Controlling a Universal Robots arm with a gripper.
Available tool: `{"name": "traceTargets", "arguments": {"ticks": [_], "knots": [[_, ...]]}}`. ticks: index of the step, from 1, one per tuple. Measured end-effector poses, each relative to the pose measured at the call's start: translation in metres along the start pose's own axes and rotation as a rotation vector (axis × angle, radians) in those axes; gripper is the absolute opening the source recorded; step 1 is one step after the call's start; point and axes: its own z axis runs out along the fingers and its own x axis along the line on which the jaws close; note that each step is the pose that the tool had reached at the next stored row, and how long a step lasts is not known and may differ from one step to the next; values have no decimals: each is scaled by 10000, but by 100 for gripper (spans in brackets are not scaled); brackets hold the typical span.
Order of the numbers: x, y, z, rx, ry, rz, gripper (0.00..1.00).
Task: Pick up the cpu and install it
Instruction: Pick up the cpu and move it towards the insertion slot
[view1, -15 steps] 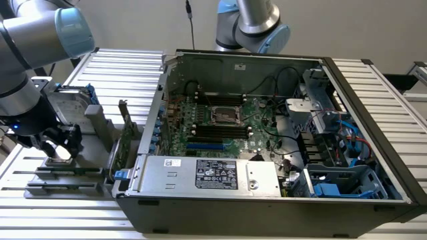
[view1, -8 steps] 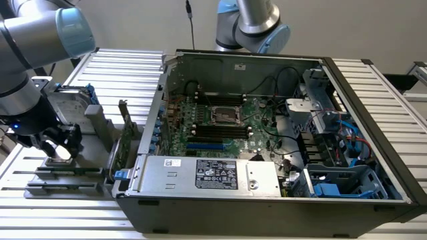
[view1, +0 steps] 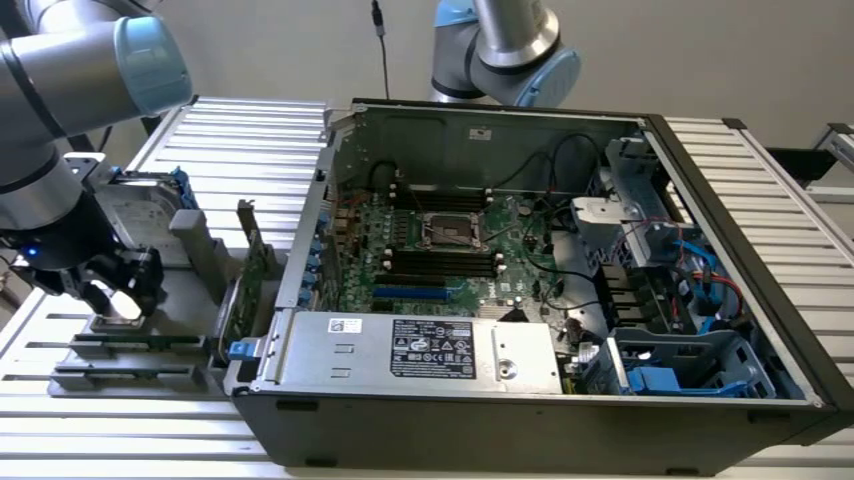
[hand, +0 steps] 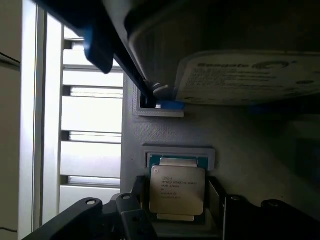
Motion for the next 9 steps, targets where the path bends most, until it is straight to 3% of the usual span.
{"name": "traceTargets", "arguments": {"ticks": [9], "knots": [[-1,8,-23,5,1,-3,60]]}}
